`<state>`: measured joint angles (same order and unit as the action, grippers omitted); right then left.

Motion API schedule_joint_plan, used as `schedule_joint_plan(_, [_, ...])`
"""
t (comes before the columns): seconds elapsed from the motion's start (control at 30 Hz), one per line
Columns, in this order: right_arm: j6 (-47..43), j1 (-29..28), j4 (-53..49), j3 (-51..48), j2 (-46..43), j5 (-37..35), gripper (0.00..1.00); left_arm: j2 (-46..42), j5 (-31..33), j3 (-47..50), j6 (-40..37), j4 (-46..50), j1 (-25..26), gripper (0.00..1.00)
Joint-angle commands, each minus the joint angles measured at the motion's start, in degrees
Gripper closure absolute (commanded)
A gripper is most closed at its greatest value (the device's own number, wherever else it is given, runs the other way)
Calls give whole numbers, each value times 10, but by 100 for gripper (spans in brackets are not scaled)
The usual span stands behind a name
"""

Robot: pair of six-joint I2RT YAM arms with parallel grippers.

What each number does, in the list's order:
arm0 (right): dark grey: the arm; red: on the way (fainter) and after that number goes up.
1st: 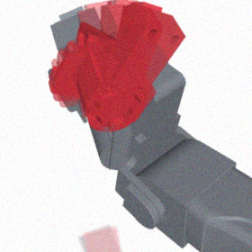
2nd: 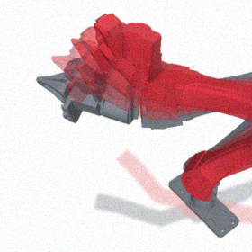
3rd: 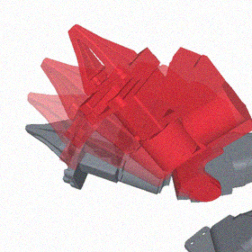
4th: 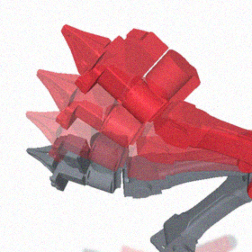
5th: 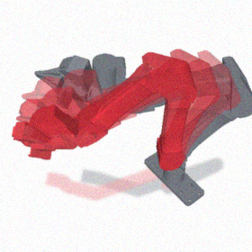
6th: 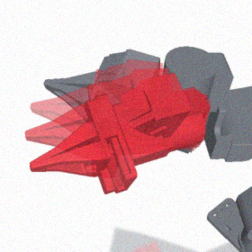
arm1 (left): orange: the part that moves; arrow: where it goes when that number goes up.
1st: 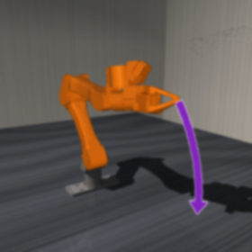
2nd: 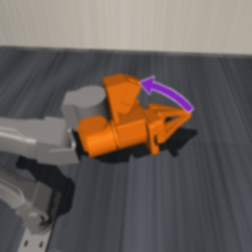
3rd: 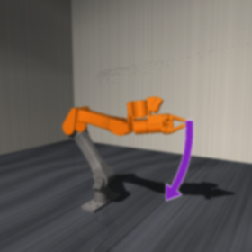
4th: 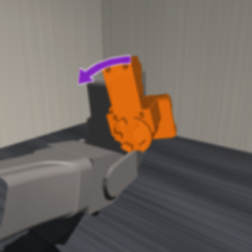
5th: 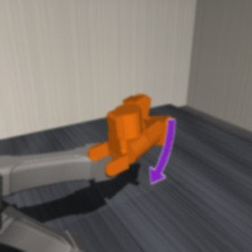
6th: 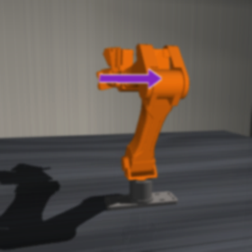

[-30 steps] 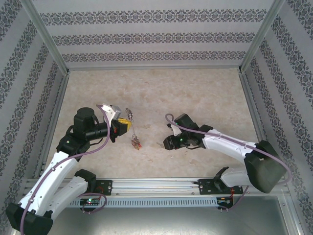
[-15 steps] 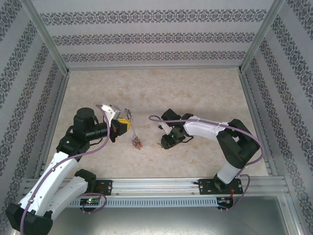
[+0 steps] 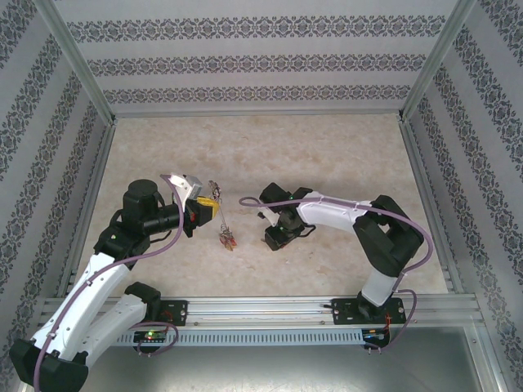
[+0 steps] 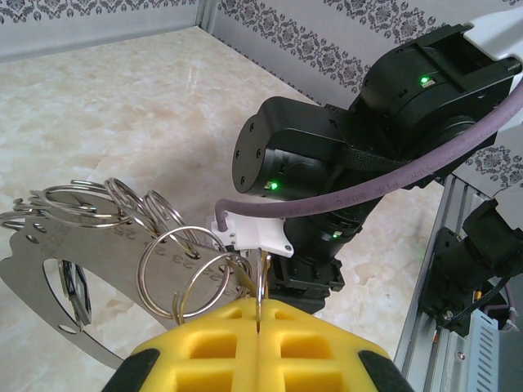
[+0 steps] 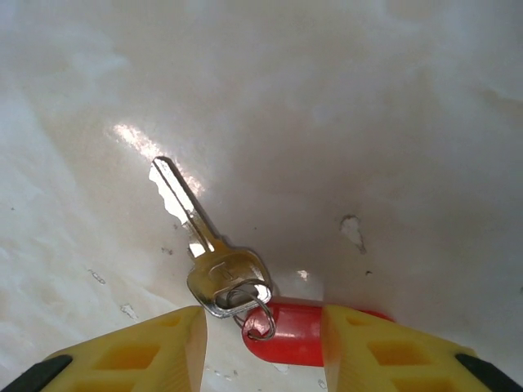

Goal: Put the keys on the keyring

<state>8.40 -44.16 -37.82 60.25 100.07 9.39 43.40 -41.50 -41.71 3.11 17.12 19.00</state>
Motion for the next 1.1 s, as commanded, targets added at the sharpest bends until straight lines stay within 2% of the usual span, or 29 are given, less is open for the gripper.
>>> schedule_joint_plan(0.0, [-15, -8, -22, 15, 15, -18, 58, -5, -1, -2, -5, -39, -5, 100])
schedule_joint_plan(0.33, [-24, -16, -35, 24, 35, -20, 61, -6, -1, -2, -7, -38, -5, 100])
schedule_joint_plan(0.67, [-25, -22, -44, 29, 43, -26, 78, -9, 1, -2, -8, -36, -5, 100])
schedule_joint_plan(1.07, [-17, -22, -40, 26, 19, -18, 89, -9, 2, -2, -9, -34, -5, 100])
